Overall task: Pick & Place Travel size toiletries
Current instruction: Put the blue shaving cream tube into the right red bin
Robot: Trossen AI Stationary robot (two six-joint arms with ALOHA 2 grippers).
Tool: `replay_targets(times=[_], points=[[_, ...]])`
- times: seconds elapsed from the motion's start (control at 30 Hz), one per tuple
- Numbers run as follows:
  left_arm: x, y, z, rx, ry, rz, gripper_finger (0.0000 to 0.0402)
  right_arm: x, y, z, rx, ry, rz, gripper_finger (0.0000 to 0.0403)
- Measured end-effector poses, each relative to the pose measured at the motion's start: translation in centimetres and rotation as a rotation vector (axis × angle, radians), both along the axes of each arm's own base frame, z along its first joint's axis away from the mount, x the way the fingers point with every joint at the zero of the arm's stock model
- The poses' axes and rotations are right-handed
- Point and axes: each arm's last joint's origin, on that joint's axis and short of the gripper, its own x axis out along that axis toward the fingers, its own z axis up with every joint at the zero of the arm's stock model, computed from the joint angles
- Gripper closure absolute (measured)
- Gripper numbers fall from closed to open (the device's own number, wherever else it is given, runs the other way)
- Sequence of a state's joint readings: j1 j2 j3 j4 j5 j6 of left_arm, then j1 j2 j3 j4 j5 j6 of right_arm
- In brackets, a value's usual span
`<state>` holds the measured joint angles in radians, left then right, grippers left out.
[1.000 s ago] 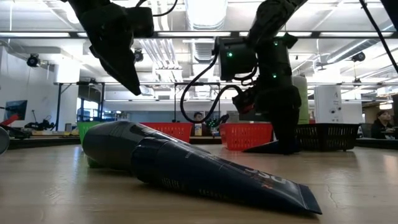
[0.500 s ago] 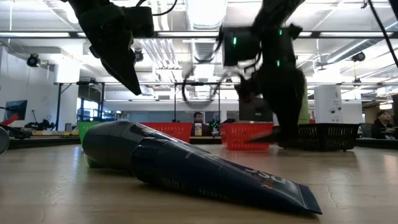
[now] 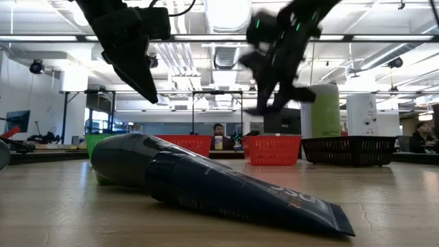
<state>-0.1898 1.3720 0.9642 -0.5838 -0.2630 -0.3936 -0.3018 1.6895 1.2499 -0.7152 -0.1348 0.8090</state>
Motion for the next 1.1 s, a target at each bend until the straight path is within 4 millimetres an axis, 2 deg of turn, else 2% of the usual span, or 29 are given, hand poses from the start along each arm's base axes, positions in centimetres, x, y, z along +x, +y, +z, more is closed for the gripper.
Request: replay_targets(times=[0.1, 0.23, 0.37, 0.6, 0.77, 0.87, 0.93, 1.03, 1.1], points=[[0.0, 0.0, 0.0, 0.000, 0.000, 0.001, 0.0108, 0.3, -2.0, -2.3, 0.040, 0.049, -0.045, 0.0267], [0.1, 0.0, 0.3, -0.005, -0.011, 0.004, 0.0108, 0.6, -2.4, -3.7, 0.063, 0.089, -0.064, 0.0277], [0.2, 0.0, 0.5, -0.007, -0.017, 0.006, 0.0108, 0.9, -2.4, -3.5, 0.076, 0.080, -0.112, 0.0270], [0.2, -0.1, 0.5, -0.007, -0.018, 0.005, 0.0108, 0.9, -2.4, -3.5, 0.087, 0.081, -0.147, 0.0198], [0.2, -0.1, 0.6, -0.007, -0.020, 0.005, 0.0108, 1.0, -2.1, -2.9, 0.062, 0.064, -0.095, 0.0158], [0.2, -0.1, 0.6, -0.008, -0.020, 0.006, 0.0108, 1.0, -1.1, -0.6, -0.024, 0.008, -0.015, 0.0141], [0.2, -0.1, 0.6, -0.010, -0.020, 0.009, 0.0108, 0.6, 0.3, 1.4, -0.080, -0.033, 0.052, 0.0133], [0.2, -0.2, 0.6, -0.016, -0.019, 0.011, 0.0108, -0.1, 3.2, 3.4, -0.133, -0.060, 0.212, 0.0125], [0.0, -0.3, 0.5, -0.022, -0.002, 0.001, 0.0108, -0.3, 5.6, 3.7, -0.150, -0.043, 0.334, 0.0121]])
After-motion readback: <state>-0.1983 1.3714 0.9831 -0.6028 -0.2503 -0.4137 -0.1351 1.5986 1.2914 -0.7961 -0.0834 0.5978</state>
